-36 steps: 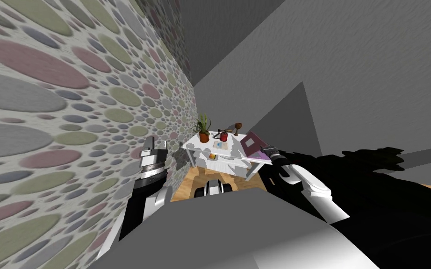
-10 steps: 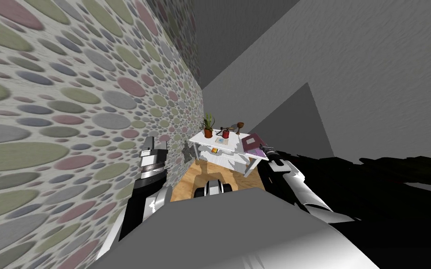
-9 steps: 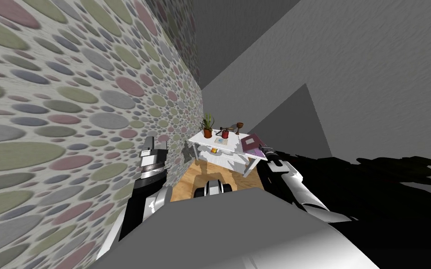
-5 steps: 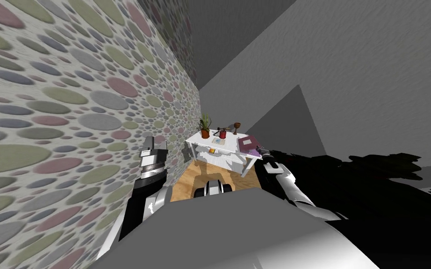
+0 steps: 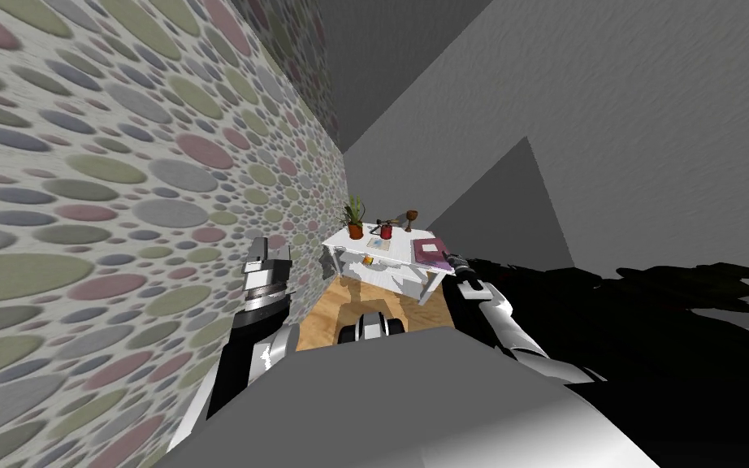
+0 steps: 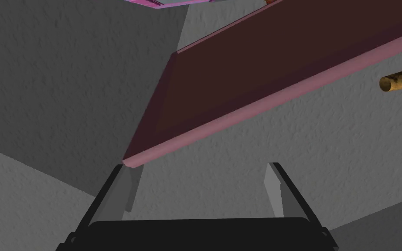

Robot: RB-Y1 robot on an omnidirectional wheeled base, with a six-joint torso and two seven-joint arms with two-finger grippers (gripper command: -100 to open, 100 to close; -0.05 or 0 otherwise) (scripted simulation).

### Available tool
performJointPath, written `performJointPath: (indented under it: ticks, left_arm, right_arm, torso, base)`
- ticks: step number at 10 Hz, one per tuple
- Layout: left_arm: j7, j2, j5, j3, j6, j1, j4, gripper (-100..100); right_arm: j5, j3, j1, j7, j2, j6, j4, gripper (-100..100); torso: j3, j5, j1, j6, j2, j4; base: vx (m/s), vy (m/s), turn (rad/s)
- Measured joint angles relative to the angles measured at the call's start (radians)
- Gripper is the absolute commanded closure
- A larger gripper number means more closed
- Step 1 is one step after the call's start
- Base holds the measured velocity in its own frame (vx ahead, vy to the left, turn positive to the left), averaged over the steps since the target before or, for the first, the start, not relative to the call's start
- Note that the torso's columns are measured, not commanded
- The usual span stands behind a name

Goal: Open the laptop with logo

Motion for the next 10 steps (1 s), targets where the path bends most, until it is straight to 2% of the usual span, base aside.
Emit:
performJointPath:
  ticks: [1, 4, 5, 10]
  left_arm:
    - [0.0, 0.0, 0.0, 0.0, 0.0, 0.0, 0.0, 0]
    - [0.0, 0.0, 0.0, 0.0, 0.0, 0.0, 0.0, 0]
    - [0.0, 0.0, 0.0, 0.0, 0.0, 0.0, 0.0, 0]
    - [0.0, 0.0, 0.0, 0.0, 0.0, 0.0, 0.0, 0]
  right_arm:
    - [-0.003, 0.002, -0.01, -0.006, -0.016, 0.018, -0.001, -100]
    - [-0.019, 0.014, -0.021, -0.039, -0.074, 0.096, -0.042, -100]
    - [-0.02, 0.015, -0.022, -0.043, -0.077, 0.104, -0.045, 0]
    - [-0.02, 0.015, -0.021, -0.043, -0.077, 0.103, -0.044, 0]
  torso:
    - [0.0, 0.0, -0.002, 0.0, 0.0, 0.0]
    - [-0.002, -0.002, -0.006, 0.0, -0.003, -0.001]
    - [-0.002, -0.002, -0.006, 0.0, -0.004, -0.001]
    - [-0.001, -0.001, -0.004, 0.0, -0.002, -0.001]
  base:
    - [-0.08, 0.05, 0.062]
    - [-0.056, 0.023, 0.041]
    - [-0.007, 0.002, -0.003]
    - [0.0, 0.0, 0.0]
